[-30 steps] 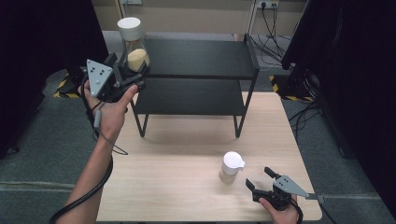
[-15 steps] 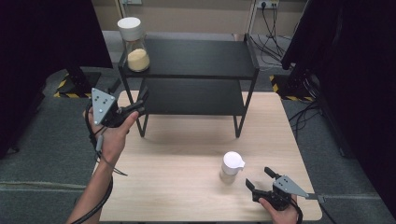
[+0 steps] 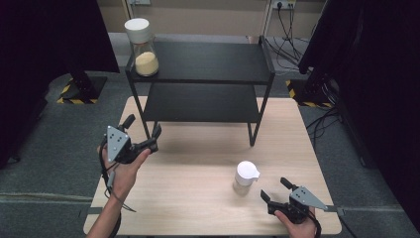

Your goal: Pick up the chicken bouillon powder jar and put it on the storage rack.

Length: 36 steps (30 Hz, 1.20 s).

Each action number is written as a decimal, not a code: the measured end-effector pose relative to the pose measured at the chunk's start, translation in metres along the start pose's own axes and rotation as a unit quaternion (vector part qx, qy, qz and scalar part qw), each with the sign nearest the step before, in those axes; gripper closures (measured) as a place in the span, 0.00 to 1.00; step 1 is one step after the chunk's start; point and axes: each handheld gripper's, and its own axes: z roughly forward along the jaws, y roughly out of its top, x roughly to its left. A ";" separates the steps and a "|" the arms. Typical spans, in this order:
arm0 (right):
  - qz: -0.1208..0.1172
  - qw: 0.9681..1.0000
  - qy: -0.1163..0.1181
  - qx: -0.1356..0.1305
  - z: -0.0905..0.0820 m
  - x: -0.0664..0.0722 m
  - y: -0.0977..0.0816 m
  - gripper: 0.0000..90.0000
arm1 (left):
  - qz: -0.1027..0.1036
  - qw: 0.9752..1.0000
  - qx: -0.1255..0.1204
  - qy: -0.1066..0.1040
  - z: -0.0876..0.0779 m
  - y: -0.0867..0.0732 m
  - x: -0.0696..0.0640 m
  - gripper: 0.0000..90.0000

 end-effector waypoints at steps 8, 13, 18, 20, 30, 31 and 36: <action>-0.001 1.000 -0.001 0.001 0.000 0.001 0.000 0.08 | -0.004 1.000 0.014 -0.013 -0.016 -0.040 -0.005 0.11; 0.000 1.000 0.000 -0.001 0.000 0.000 0.000 0.08 | -0.007 0.998 0.058 -0.018 -0.025 -0.066 -0.011 0.11; 0.000 1.000 0.000 0.002 0.000 0.000 0.001 0.08 | -0.023 0.996 0.084 -0.016 -0.032 -0.086 -0.014 0.11; 0.000 1.000 0.001 0.002 0.000 0.000 0.001 0.08 | -0.021 0.995 0.098 -0.019 -0.033 -0.089 -0.014 0.11; -0.002 1.000 0.002 0.001 0.000 0.000 0.000 0.08 | -0.036 0.994 0.104 -0.015 -0.038 -0.103 -0.018 0.11; -0.002 1.000 0.002 0.001 0.000 0.000 0.000 0.08 | -0.039 0.994 0.102 -0.014 -0.039 -0.103 -0.017 0.11; -0.001 1.000 0.002 -0.001 0.000 0.000 0.000 0.08 | -0.044 0.994 0.101 -0.016 -0.040 -0.104 -0.015 0.10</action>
